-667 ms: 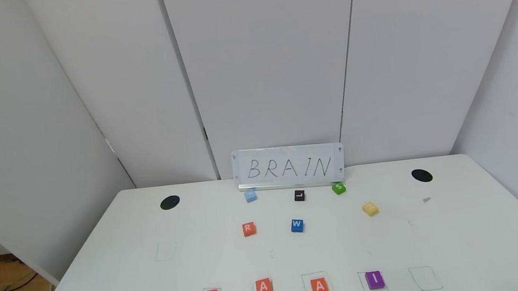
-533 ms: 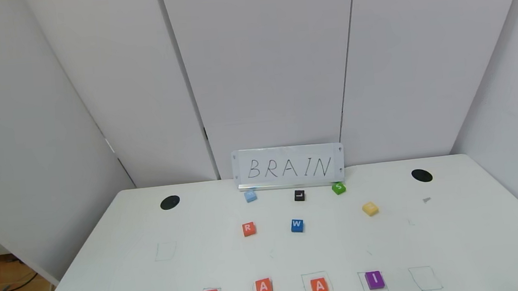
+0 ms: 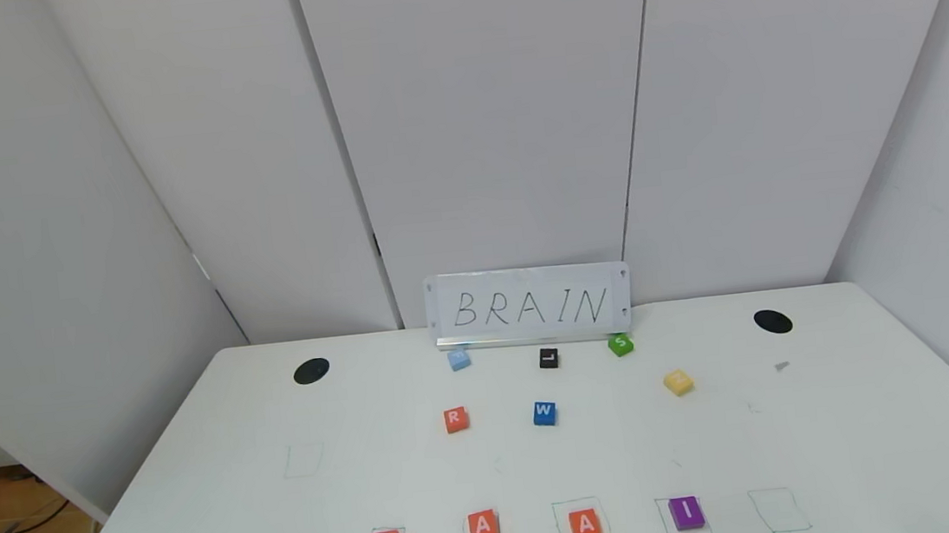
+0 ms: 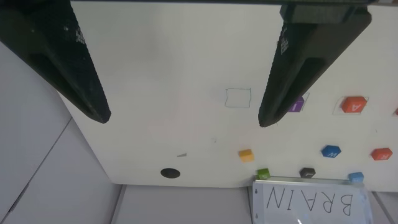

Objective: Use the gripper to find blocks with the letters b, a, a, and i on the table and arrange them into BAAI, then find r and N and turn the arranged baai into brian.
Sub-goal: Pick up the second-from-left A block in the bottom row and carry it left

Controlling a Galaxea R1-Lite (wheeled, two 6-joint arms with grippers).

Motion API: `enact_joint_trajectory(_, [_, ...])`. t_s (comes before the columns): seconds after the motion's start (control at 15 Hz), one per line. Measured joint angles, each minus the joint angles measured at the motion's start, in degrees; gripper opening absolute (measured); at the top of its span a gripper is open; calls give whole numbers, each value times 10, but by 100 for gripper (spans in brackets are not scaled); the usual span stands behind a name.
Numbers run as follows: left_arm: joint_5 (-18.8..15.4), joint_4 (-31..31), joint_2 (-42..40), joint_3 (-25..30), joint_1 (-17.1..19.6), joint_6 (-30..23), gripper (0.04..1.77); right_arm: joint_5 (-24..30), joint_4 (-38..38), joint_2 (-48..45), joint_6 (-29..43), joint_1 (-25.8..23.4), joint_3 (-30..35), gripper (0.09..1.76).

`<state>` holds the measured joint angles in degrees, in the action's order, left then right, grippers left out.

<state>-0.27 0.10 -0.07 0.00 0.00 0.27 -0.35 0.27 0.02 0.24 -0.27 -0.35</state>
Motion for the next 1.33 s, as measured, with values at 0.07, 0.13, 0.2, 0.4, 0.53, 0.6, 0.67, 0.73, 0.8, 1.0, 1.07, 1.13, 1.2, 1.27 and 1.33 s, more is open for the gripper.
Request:
enact_joint_trajectory(0.07, [-1, 1, 0, 0, 0, 3, 172, 0, 0, 0, -1, 0, 0, 171])
enact_joint_trajectory(0.13, [-2, 1, 0, 0, 0, 4, 172, 1, 1, 0, -1, 0, 0, 171])
enact_joint_trajectory(0.2, [0, 1, 0, 0, 0, 4, 172, 0, 1, 0, -1, 0, 0, 171])
enact_joint_trajectory(0.4, [2, 0, 0, 0, 0, 3, 172, 0, 5, 0, -1, 0, 0, 171])
enact_joint_trajectory(0.53, [2, -1, 0, 0, 0, 4, 172, 0, 13, 0, -1, 0, -2, 171])
enact_joint_trajectory(0.6, [2, -1, 0, 0, 0, 7, 172, 0, 18, 0, -1, 0, -4, 171])
enact_joint_trajectory(0.67, [1, 1, 0, 0, 0, 7, 172, 1, 20, 0, -1, 1, -6, 171])
enact_joint_trajectory(0.73, [2, 5, 0, -1, 0, 7, 172, 5, 23, 0, -1, 2, -10, 171])
enact_joint_trajectory(0.8, [1, 5, 0, -5, 0, 7, 172, 5, 31, 2, -1, 2, -21, 171])
enact_joint_trajectory(1.0, [-5, 23, 4, -49, 0, 8, 172, -1, 82, 26, -1, 3, -72, 171])
enact_joint_trajectory(1.07, [-8, 38, 9, -70, 0, 10, 172, 0, 87, 40, -1, 3, -87, 171])
enact_joint_trajectory(1.13, [-10, 47, 19, -94, 0, 11, 172, 0, 88, 60, -1, 3, -104, 171])
enact_joint_trajectory(1.2, [-12, 50, 33, -115, 0, 13, 172, 0, 88, 81, -1, 4, -122, 171])
enact_joint_trajectory(1.27, [-13, 50, 51, -137, 0, 13, 172, 1, 87, 106, -1, 4, -143, 171])
enact_joint_trajectory(1.33, [-13, 50, 74, -160, -1, 13, 172, 1, 87, 134, -2, 5, -165, 171])
